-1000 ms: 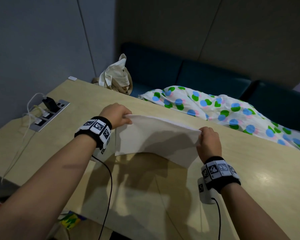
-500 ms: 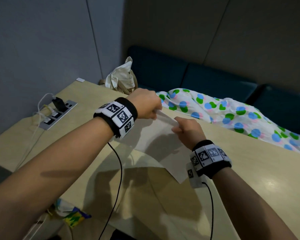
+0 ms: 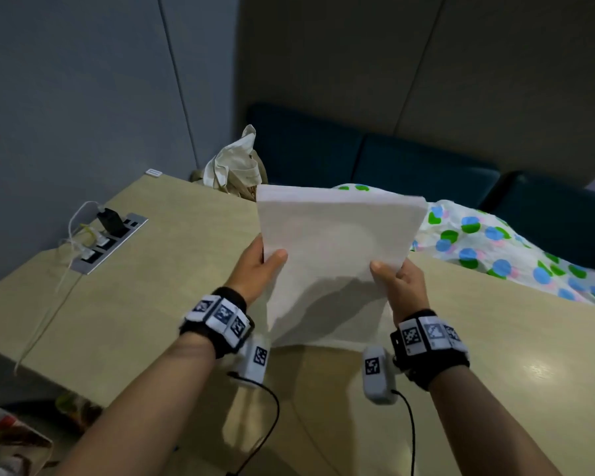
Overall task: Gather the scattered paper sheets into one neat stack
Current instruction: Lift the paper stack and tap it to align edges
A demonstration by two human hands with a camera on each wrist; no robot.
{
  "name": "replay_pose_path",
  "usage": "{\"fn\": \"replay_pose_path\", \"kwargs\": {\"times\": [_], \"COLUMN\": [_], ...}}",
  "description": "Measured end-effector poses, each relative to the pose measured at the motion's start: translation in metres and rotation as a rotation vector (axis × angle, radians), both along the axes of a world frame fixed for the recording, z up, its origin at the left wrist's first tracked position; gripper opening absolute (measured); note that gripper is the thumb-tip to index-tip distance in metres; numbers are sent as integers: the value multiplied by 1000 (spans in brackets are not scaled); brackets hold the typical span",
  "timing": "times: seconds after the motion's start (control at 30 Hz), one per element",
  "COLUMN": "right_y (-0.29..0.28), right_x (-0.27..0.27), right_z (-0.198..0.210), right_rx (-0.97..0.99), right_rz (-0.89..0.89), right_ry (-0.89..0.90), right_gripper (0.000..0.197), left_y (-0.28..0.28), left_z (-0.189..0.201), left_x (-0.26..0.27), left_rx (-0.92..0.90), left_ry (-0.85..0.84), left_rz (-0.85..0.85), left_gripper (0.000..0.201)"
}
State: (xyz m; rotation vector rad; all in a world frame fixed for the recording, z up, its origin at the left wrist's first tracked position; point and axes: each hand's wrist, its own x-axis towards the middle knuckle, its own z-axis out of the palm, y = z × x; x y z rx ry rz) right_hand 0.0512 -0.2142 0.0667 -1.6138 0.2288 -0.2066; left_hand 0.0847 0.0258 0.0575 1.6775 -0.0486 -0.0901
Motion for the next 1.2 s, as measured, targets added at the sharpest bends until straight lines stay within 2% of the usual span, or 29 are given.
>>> {"fn": "replay_pose_path", "kwargs": {"times": [0.1,0.17,0.3,0.4,0.53,0.7,0.83,1.03,1.2], "right_y": [9,12,21,24,26,19,11,3,3], "right_x": [-13,-19,-26,-27,-30,-24,-25,-25,-13], "right_z": [-19,-30,-40,-45,-56,-60,-61,-98,-125], "right_rx": [50,81,-32,-131,-302,-433,-475,-418,-422], "right_rz": [-52,-71,-64,-96,-198,-309,-294,-195,-152], "right_ry": [11,52,48,142,226,267,275,577,731], "right_gripper": [10,10,37,45,34,20,15,22,21], "left_y": [-9,-12,-15,-15,-16,-13,-15,-20,-23], "left_z": [-9,-14,-29,-43,-48,-47,-43,-75,-102], "left_x": [-9,-17,-27,-27,-28,-17,1,13,21], "left_rx": [101,160,215,294,407,539,703,868,938], "left_ry": [-83,-71,2,38,47,-25,119,330,433], "left_rz": [94,102,110,97,100,101,23,-146,-196], "left_gripper": [38,35,35,37,33,13,19,31,32]}}
